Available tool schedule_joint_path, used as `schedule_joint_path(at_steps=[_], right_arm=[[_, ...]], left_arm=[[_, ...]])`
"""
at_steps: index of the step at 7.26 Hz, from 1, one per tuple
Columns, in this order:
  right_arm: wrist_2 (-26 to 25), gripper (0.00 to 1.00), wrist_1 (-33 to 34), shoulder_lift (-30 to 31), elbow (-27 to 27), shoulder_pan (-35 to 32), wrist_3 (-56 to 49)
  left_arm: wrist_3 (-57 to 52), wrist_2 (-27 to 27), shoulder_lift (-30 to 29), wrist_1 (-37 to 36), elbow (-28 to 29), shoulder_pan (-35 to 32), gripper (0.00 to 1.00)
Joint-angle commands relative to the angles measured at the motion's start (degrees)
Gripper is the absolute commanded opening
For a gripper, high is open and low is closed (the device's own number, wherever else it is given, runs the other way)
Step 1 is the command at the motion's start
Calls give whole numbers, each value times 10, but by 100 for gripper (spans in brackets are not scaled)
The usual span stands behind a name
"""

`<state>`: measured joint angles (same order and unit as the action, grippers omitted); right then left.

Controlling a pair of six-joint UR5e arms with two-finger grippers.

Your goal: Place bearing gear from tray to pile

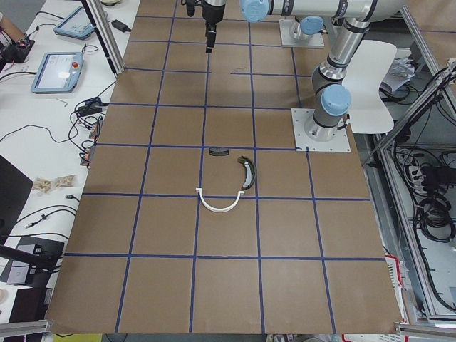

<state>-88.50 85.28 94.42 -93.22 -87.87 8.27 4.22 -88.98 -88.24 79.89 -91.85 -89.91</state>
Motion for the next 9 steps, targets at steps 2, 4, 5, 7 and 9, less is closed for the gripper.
schedule_joint_path(at_steps=[2, 4, 5, 7, 9], right_arm=[[1, 100, 2, 1, 1, 0, 0], [0, 100, 3, 1, 1, 0, 3], [-1, 100, 2, 1, 1, 1, 7], [-2, 100, 5, -3, -1, 38, 8], [-1, 100, -2, -2, -1, 156, -40]], left_arm=[[0, -1, -1, 0, 0, 0, 100], [0, 0, 0, 0, 0, 0, 100], [0, 0, -1, 0, 0, 0, 100], [0, 0, 0, 0, 0, 0, 100], [0, 0, 0, 0, 0, 0, 100]])
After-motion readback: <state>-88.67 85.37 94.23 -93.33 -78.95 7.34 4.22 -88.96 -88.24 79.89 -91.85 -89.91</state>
